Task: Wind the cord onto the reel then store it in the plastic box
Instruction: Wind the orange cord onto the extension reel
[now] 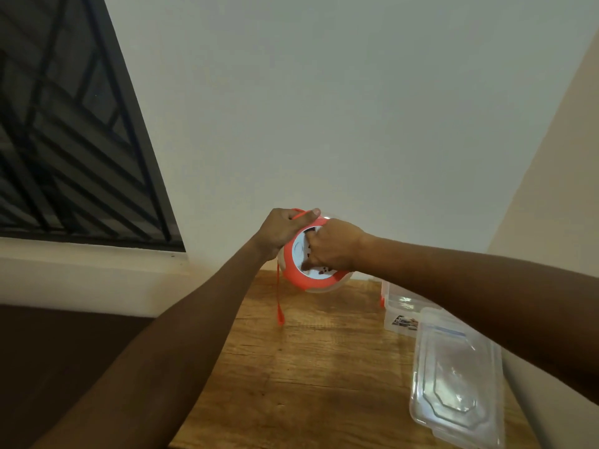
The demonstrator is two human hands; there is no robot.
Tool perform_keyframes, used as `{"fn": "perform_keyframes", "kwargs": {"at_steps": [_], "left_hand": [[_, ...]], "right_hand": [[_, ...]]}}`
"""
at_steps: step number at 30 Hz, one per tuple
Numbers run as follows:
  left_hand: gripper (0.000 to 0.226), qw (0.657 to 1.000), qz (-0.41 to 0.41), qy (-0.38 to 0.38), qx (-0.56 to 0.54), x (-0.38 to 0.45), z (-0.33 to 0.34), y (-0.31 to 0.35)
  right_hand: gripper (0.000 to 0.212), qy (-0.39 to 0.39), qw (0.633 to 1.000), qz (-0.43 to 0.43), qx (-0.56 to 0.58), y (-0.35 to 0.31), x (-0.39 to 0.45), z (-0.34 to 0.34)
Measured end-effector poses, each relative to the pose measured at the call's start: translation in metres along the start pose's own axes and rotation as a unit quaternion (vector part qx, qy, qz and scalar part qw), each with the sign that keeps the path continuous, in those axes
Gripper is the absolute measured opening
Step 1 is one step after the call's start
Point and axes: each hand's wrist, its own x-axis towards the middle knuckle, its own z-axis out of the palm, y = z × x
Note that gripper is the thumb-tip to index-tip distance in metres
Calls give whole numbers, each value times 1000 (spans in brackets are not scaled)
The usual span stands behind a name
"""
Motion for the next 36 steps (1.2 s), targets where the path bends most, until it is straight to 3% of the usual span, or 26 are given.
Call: {"fn": "perform_keyframes", "kwargs": {"at_steps": [5, 7, 8, 9, 10, 12, 13, 14, 15, 16, 17, 18, 19, 20, 21, 23, 24, 25, 26, 30, 36], "left_hand": [[30, 997, 10, 57, -50, -5, -3, -2], [31, 986, -1, 106, -125, -6, 1, -1], [31, 977, -6, 138, -163, -6, 6, 1], [31, 967, -13, 174, -185, -4, 11, 3], [31, 959, -21, 207, -193, -2, 15, 5], [29, 945, -36, 251, -207, 0, 22, 9], [28, 941, -39, 261, -212, 1, 24, 10], [28, 941, -38, 265, -209, 1, 23, 12], [28, 942, -34, 266, -201, 1, 21, 13], [28, 944, -27, 264, -195, 2, 20, 13], [29, 947, -19, 261, -187, 2, 19, 14], [30, 949, -16, 259, -178, 2, 17, 16], [32, 951, -19, 258, -170, 1, 14, 16], [32, 952, -22, 256, -167, 0, 11, 17], [30, 952, -23, 254, -167, -1, 8, 16], [26, 955, -22, 252, -154, -3, 1, 14], [25, 958, -18, 249, -144, -4, -3, 14], [25, 960, -15, 243, -134, -5, -6, 14], [24, 964, -13, 234, -126, -6, -8, 14], [22, 978, -15, 179, -103, -8, -17, 14], [23, 993, -8, 105, -52, -9, -22, 12]], "right_hand": [[74, 72, 989, 92, 85, -4, 1, 23], [79, 102, 947, 231, 198, -10, 7, 28], [76, 120, 890, 328, 295, -14, 12, 24], [70, 133, 802, 414, 410, -16, 19, 16], [63, 128, 688, 464, 543, -14, 27, 7], [51, 118, 439, 471, 756, -3, 40, -4], [48, 117, 331, 467, 811, 1, 41, -8], [44, 117, 249, 464, 842, 2, 40, -13], [39, 117, 186, 454, 863, 2, 38, -18], [37, 118, 151, 442, 876, 1, 36, -22], [40, 120, 144, 433, 882, -3, 35, -25], [52, 125, 167, 427, 880, -7, 35, -27], [65, 131, 214, 425, 870, -11, 35, -29], [71, 141, 287, 424, 847, -16, 34, -31], [72, 153, 398, 424, 799, -19, 30, -32], [61, 170, 664, 419, 595, -21, 20, -30], [56, 172, 767, 395, 476, -18, 13, -29], [52, 165, 838, 354, 382, -12, 8, -28], [48, 145, 884, 308, 320, -6, 2, -26], [42, 55, 968, 167, 179, 14, -13, -12], [49, 4, 991, 63, 120, 16, -18, -7]]}}
